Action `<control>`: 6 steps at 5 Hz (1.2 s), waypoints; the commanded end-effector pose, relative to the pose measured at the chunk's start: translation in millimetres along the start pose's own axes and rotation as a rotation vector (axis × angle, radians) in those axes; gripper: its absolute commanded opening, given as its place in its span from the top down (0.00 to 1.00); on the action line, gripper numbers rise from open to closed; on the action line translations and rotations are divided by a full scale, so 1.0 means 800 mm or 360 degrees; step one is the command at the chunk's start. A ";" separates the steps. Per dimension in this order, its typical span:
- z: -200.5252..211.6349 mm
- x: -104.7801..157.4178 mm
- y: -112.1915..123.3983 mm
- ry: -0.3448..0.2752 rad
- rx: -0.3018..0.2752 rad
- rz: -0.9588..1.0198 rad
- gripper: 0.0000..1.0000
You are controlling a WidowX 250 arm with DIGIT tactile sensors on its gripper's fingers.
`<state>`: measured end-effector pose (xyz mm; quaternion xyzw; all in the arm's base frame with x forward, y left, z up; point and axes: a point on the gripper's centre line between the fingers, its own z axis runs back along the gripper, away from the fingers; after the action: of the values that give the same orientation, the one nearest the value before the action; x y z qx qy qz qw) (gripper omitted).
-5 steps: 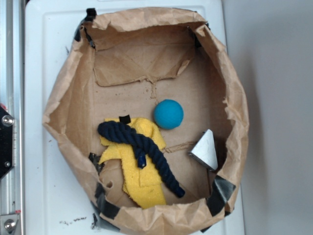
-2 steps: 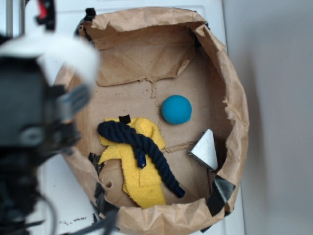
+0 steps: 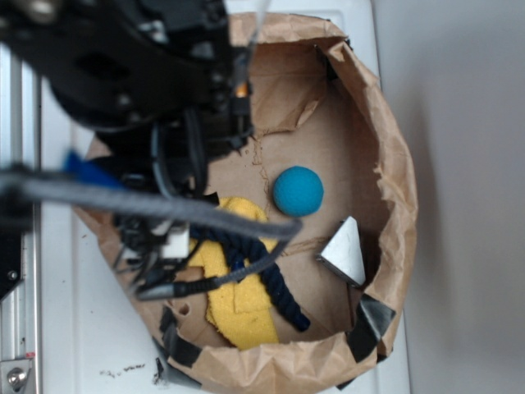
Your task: Grab the blue ball.
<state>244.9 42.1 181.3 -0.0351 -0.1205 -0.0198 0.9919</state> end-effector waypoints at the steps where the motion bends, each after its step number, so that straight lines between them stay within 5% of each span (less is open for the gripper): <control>1: -0.051 0.053 0.014 0.0006 -0.0017 -0.0001 0.00; 3: -0.081 0.074 0.009 0.0096 -0.0138 -0.0043 0.00; 6: -0.081 0.074 0.009 0.0096 -0.0138 -0.0043 0.00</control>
<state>309.9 44.5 113.0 -0.0813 -0.0644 -0.0359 0.9940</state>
